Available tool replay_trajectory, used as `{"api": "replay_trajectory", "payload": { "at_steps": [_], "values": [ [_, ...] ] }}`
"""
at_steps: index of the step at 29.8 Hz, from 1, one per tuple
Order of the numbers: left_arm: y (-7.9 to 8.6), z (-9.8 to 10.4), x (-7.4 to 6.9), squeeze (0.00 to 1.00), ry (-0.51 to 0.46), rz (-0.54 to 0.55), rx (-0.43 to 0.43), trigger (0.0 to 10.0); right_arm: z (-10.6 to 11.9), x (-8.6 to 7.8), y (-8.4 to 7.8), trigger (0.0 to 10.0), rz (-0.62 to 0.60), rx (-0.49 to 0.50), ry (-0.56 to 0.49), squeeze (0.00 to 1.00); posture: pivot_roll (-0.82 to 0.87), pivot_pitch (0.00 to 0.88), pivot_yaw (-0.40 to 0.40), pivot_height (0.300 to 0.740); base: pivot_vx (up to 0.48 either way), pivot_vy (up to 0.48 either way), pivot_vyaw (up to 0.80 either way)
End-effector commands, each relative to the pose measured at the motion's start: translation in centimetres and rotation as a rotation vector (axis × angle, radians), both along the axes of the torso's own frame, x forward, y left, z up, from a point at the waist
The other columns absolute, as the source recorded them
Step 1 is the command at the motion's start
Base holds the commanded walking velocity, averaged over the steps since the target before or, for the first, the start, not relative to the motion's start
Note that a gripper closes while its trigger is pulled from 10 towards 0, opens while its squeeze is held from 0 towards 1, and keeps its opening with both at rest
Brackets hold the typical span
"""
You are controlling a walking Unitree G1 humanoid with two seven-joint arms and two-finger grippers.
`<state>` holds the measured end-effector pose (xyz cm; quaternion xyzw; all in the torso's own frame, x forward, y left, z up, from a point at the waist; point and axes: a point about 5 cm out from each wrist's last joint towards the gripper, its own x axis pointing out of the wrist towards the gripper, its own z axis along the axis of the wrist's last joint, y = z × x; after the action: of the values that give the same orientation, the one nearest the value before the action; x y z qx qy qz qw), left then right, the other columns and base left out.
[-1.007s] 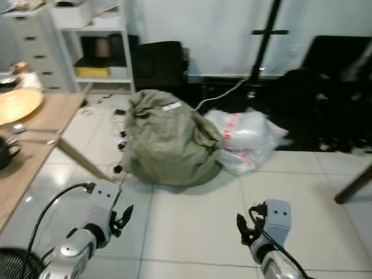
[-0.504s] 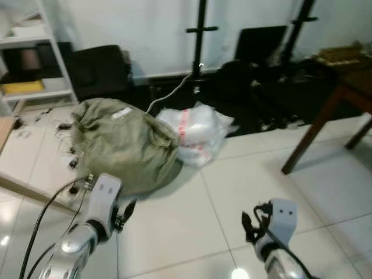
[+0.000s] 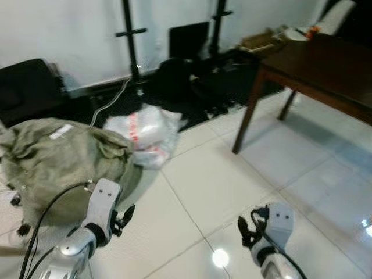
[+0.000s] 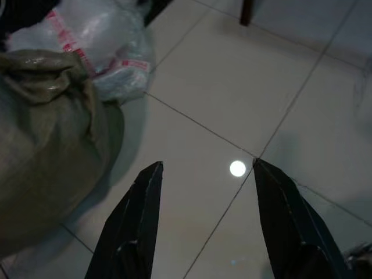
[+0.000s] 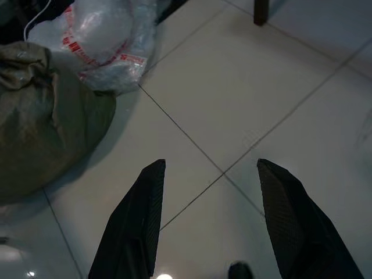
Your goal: Setting the table
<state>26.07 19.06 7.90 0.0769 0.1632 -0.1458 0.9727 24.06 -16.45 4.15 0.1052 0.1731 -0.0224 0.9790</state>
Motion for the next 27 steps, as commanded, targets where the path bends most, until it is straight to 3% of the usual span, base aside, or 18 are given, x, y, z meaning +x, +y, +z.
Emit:
{"api": "replay_trajectory", "payload": {
  "at_steps": [1,27],
  "values": [
    [-0.04,-0.49,-0.21,0.0,0.024,-0.001,-0.006,10.0,-0.4,-0.37,-0.46,10.0,-0.01,-0.013,0.019,0.0,-0.02,0.055,0.113,0.74,0.0,0.0,-0.78],
    [-0.42,-0.37,-0.02,0.0,0.015,-0.01,-0.022,10.0,-0.24,-0.41,-0.48,10.0,-0.011,-0.018,0.015,0.0,-0.02,0.056,0.111,0.74,0.0,0.0,-0.78]
  ]
}}
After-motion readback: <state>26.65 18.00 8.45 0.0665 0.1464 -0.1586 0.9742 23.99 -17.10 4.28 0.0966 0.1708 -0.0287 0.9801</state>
